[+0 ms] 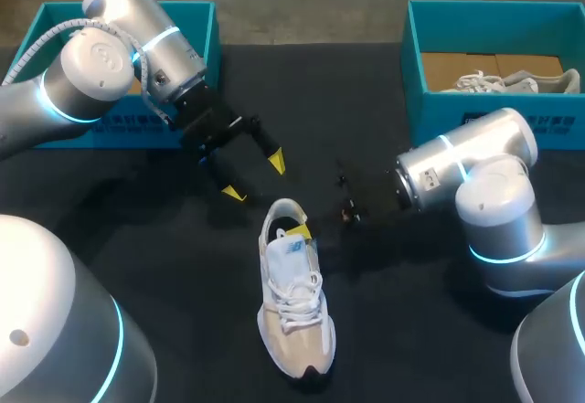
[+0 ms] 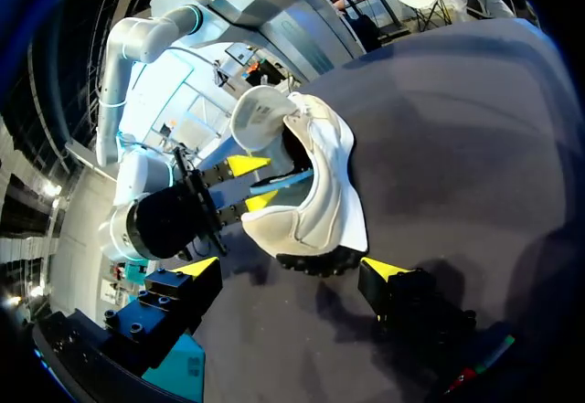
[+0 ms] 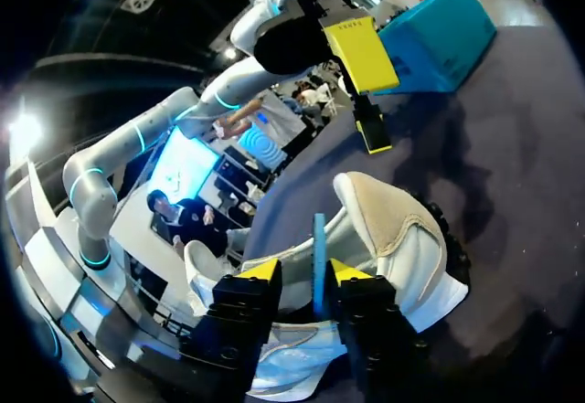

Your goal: Take the shoe out of the shoebox, open the shoe tongue, remove and reinsert the insole, then place the shoe into the shoebox

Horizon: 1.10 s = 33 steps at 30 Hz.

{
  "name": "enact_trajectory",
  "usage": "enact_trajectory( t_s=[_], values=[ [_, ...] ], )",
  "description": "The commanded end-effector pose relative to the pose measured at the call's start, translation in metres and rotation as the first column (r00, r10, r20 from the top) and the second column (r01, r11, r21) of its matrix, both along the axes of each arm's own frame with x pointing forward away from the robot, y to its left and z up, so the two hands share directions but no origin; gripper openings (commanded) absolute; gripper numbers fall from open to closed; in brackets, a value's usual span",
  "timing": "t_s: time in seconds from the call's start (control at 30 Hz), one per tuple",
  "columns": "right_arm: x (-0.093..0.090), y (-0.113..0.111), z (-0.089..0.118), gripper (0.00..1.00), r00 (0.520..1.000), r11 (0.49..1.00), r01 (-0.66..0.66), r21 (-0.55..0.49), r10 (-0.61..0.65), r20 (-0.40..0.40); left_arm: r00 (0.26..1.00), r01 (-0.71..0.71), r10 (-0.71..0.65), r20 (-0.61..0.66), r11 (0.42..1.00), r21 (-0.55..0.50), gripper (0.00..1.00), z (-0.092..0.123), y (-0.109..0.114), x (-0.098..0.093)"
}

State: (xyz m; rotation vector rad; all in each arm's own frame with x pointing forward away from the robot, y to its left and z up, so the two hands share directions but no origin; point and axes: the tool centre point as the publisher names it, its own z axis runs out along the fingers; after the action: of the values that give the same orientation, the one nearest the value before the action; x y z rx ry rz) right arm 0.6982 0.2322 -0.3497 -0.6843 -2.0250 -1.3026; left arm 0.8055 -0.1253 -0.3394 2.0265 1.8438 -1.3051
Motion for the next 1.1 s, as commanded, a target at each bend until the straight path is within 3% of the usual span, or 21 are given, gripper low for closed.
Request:
enact_trajectory(
  t_s=[0.03, 0.7, 1.1],
  values=[
    [0.002, 0.003, 0.011, 0.4, 0.999, 1.0, -0.014, -0.018, 0.014, 0.029, 1.0, 0.001, -0.001, 0.002, 1.0, 0.002, 1.0, 0.0, 0.0, 0.0],
    [0.019, 0.009, 0.035, 0.42, 0.993, 0.999, -0.013, -0.031, 0.016, 0.116, 1.0, 0.001, -0.001, 0.002, 1.0, 0.002, 1.0, 0.0, 0.0, 0.0],
    [0.023, 0.001, 0.055, 0.41, 0.983, 0.997, 0.039, -0.06, -0.027, 0.181, 1.0, 0.001, -0.001, 0.002, 1.0, 0.002, 1.0, 0.0, 0.0, 0.0]
  ],
)
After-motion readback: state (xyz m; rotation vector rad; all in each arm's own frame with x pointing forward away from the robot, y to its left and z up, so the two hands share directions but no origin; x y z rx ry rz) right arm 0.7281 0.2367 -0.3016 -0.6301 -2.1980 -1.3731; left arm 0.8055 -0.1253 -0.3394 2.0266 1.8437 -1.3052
